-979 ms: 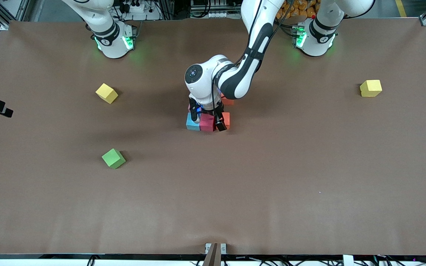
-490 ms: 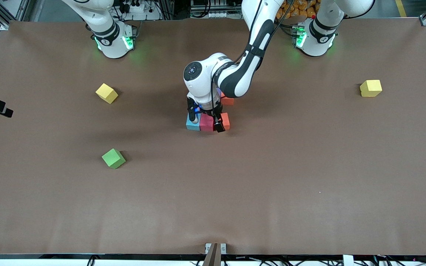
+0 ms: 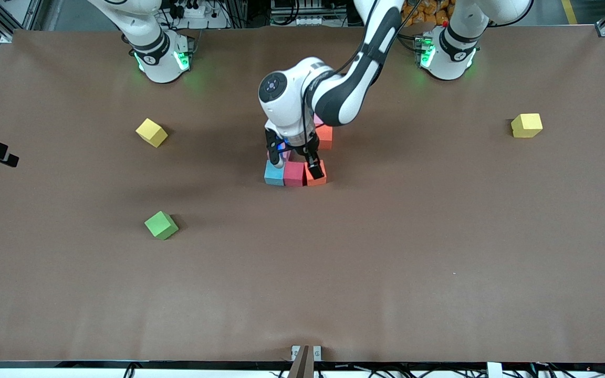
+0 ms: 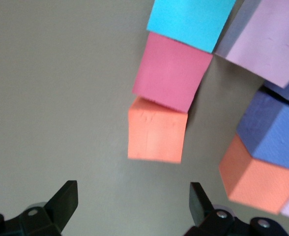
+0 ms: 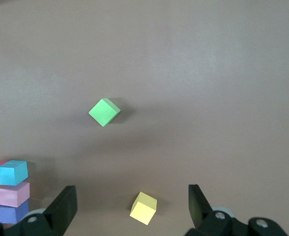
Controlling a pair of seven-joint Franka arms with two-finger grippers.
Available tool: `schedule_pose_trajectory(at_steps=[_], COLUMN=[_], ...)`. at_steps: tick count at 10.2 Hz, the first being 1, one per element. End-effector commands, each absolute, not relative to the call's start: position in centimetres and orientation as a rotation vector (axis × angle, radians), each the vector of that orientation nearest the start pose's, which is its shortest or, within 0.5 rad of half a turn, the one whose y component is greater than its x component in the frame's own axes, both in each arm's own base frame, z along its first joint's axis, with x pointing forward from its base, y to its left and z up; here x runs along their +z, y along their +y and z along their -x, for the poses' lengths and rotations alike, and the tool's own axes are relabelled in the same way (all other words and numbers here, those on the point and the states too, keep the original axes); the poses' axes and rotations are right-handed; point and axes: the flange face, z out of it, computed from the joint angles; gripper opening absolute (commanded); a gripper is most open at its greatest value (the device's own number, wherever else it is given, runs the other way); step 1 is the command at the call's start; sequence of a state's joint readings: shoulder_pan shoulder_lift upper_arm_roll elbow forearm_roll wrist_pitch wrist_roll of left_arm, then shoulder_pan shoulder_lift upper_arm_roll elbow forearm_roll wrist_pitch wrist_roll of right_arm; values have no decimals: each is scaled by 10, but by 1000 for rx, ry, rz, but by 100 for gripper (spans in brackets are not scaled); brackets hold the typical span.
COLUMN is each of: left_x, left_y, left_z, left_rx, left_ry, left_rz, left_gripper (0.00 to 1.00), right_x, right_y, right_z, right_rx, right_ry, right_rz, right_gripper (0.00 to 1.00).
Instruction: Form number 2 with 11 blocks
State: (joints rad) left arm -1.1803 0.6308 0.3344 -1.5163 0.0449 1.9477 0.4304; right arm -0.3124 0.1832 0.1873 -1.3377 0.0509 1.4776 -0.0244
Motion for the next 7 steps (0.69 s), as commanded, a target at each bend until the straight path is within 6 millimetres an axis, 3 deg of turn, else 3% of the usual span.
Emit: schedule_pose_trajectory(at_steps=[1,5,7], left_x=[353,439,477], left_y=[-502,-400,-348], left_z=[-449,-527,-552], left_rx=[164,83,17], left_ry=[1689,1493,1377], left_rz=[2290,2511,2604], left_gripper=[100,100,100], right_x=[625,624,626], right_y=[-77,-77,-79], right_z=[-598,-598,-598], right_rx=[47,49,46], right_ry=[167,170,176], right_rz=[3066,3064,3059], right_gripper=[100,100,100])
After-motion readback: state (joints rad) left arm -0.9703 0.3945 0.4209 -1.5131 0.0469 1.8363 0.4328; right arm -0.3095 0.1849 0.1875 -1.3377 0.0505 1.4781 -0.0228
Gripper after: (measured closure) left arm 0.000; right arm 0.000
